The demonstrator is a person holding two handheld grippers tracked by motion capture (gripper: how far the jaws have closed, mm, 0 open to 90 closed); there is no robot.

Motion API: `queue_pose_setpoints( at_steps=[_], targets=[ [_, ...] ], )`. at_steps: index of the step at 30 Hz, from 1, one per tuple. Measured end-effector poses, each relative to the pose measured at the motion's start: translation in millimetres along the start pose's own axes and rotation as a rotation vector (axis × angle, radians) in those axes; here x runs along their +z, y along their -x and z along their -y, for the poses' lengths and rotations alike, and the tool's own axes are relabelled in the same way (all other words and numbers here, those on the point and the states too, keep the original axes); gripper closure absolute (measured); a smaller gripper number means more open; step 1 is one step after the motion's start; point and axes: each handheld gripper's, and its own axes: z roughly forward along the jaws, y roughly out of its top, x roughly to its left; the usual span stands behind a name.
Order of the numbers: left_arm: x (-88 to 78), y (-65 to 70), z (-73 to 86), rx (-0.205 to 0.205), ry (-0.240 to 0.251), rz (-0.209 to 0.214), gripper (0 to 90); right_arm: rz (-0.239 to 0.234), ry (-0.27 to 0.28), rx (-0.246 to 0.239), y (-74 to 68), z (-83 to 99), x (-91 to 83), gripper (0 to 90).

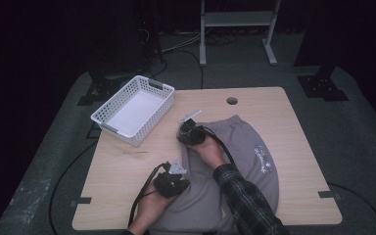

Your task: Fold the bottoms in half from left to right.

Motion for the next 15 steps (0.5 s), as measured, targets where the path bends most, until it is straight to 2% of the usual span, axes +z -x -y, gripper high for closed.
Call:
queue_pose_setpoints(
  at_steps=[2,4,8,10,15],
  targets=[
    [-7.6,1.1,-4.5,-0.003,0.044,0.003,88.8,-0.004,0.016,-0.002,2.5,-1.5,-7.5,88.0],
    [-18.3,1.7,-11.6,0.015,0.094,0.013,88.8,0.001,0.032,-0.009,4.7,-3.3,-16.7,87.9],
    [-31.4,4.6,-25.8,0.024,0.182,0.032,88.8,0.011,0.068,-0.016,10.6,-6.8,-38.6,87.9],
    [-33.9,7.2,-35.6,0.034,0.217,0.045,88.8,0.021,0.083,-0.019,14.6,-7.2,-49.8,87.9],
    [-26.9,19.3,-58.2,0.060,0.259,0.093,88.8,0.038,0.099,-0.014,26.4,-2.1,-76.2,87.9]
  ],
)
